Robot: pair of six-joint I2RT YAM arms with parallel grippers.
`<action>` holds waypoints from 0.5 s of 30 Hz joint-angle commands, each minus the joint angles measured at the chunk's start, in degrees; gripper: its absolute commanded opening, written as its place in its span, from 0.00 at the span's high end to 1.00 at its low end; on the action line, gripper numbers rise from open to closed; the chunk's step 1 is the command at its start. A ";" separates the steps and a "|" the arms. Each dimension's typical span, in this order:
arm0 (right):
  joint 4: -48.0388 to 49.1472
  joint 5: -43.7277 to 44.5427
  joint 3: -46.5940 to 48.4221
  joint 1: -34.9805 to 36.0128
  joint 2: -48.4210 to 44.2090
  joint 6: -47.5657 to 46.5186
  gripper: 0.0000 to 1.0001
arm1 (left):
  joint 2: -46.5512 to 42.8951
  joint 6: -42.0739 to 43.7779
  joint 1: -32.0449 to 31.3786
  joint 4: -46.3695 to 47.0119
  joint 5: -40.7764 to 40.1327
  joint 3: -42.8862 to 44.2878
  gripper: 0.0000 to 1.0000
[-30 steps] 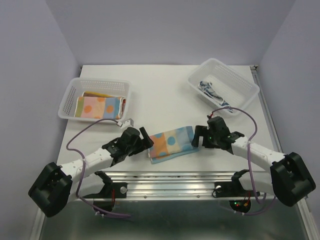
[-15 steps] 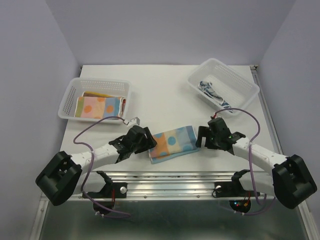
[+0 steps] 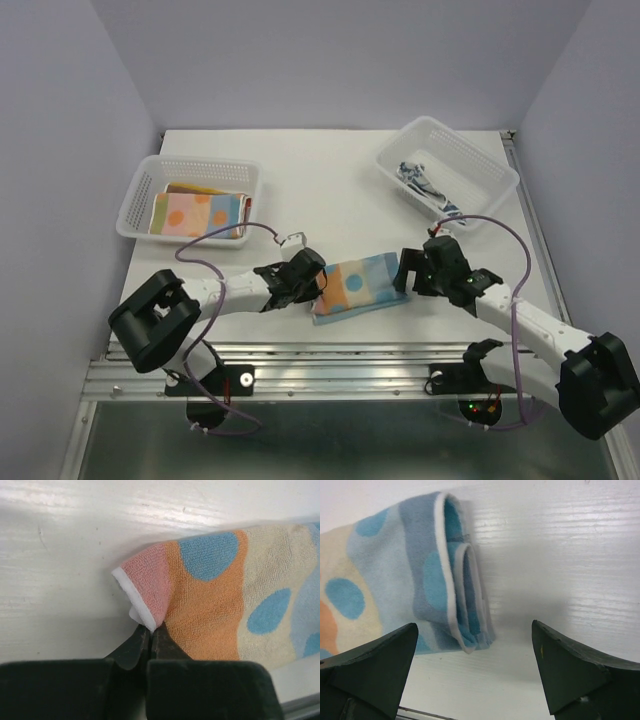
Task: Fold and stack the towels
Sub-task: Neatly place the folded towel into the bin
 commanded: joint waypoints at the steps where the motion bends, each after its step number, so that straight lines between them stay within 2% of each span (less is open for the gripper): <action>1: 1.97 1.59 -1.70 0.47 -3.29 0.59 0.00 | 6.50 2.48 -2.56 -13.38 -10.26 6.41 1.00; 6: 2.67 2.02 -2.58 0.56 -8.21 0.16 0.00 | 10.98 7.65 -3.36 -19.88 -21.22 14.25 1.00; 8: 2.58 2.11 -2.67 0.47 -9.44 0.07 0.00 | 11.34 10.74 -3.36 -21.64 -24.23 17.67 1.00; 12: 2.85 1.68 -3.55 0.38 -11.47 0.24 0.00 | 9.95 17.24 -3.36 -25.08 -35.98 23.56 1.00; 13: 3.11 1.24 -3.64 0.55 -11.65 0.07 0.00 | 9.33 23.87 -3.36 -23.51 -36.63 23.92 1.00; 15: 3.11 0.88 -3.55 0.47 -11.56 -0.02 0.00 | 8.01 30.41 -3.09 -20.17 -38.38 24.97 1.00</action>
